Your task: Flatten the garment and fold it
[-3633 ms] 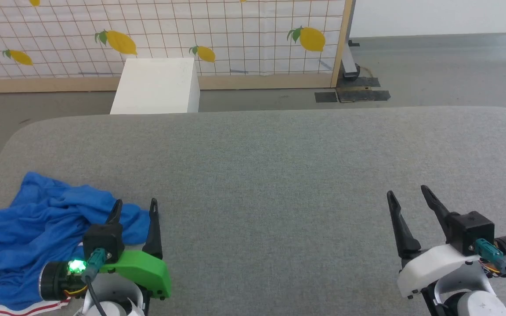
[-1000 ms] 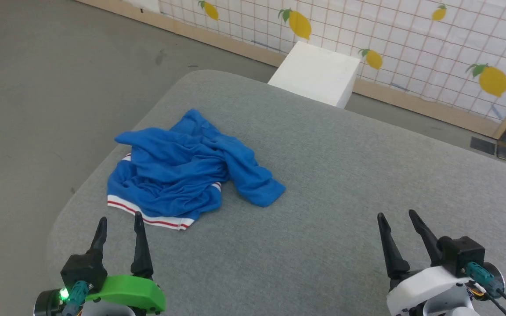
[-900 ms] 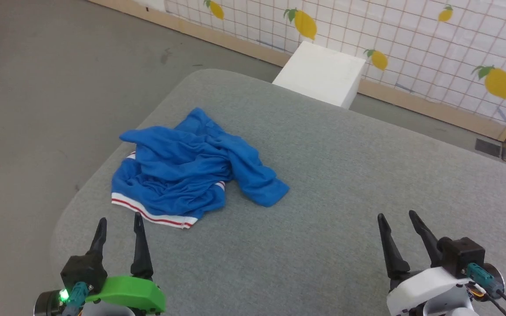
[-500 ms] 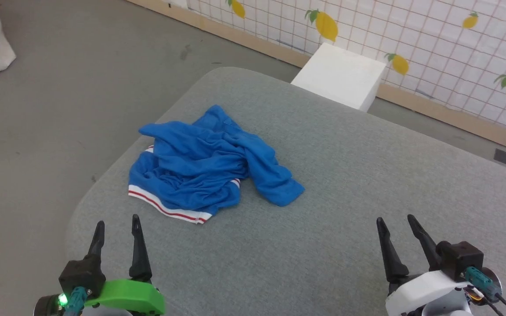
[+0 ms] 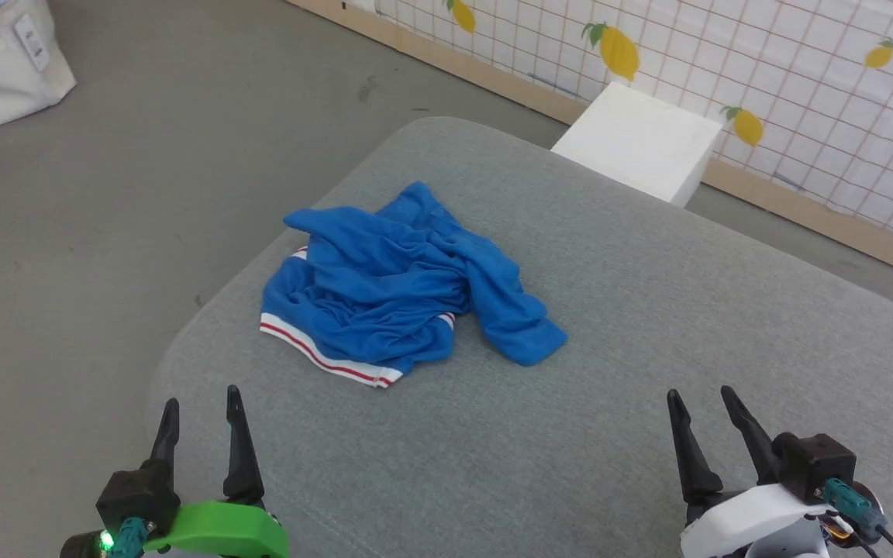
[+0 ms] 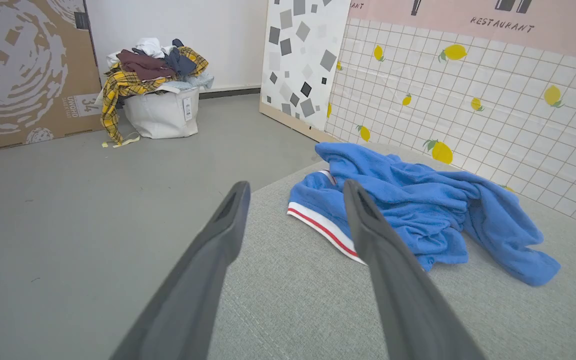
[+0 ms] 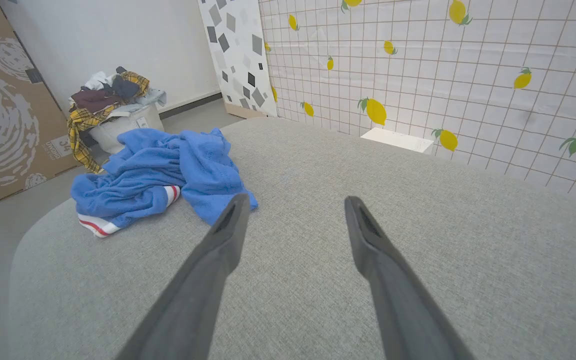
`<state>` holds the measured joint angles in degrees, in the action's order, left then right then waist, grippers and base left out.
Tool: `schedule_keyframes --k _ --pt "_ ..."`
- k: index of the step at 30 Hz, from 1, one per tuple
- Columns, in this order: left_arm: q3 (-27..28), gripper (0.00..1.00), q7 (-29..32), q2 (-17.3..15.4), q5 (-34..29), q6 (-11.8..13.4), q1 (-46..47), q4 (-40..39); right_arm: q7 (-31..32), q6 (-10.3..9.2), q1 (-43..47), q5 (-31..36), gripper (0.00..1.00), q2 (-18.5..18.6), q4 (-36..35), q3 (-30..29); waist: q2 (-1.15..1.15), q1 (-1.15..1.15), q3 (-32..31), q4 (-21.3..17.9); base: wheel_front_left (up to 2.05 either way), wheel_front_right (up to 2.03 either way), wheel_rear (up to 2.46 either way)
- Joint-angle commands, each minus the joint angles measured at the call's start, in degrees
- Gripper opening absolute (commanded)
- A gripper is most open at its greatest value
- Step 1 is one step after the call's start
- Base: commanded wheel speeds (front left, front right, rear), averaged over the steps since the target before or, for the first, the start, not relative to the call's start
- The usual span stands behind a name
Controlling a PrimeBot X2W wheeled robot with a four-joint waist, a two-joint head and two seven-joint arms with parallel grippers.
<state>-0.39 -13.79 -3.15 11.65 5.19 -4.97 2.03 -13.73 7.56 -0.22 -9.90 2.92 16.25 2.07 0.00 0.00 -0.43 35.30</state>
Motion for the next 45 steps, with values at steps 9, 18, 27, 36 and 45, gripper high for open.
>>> schedule_keyframes --k 9,18,27,36,45 --pt "0.49 1.00 -1.21 0.27 0.56 0.50 -1.58 0.09 -1.27 -0.08 -0.07 -1.06 1.00 -0.04 1.25 0.01 0.00 0.00 -0.16 1.54 0.00 0.00 0.00" --pt "-0.31 1.00 -1.21 0.23 2.03 -1.33 0.60 1.07 -1.27 -0.08 -0.38 -0.45 1.00 -0.04 0.69 -0.69 0.00 0.00 0.87 0.53 0.00 0.00 0.00" --pt "0.32 1.00 7.94 -4.15 7.96 -7.78 21.27 12.07 1.40 -0.08 -2.77 3.78 1.00 -0.04 -2.61 -1.60 0.00 0.00 7.19 -4.42 0.00 0.00 0.00" --pt "-0.69 1.00 27.03 -6.64 15.53 -10.92 34.80 25.74 6.01 -0.08 -2.77 8.77 1.00 -0.04 -10.21 -5.84 0.00 0.00 17.23 -11.54 0.00 0.00 0.00" --pt "-2.45 1.00 35.06 -5.06 17.73 -10.06 36.80 35.66 8.38 -0.08 -1.50 10.04 1.00 -0.04 -15.91 -8.20 0.00 0.00 22.95 -13.71 0.00 0.00 0.00"
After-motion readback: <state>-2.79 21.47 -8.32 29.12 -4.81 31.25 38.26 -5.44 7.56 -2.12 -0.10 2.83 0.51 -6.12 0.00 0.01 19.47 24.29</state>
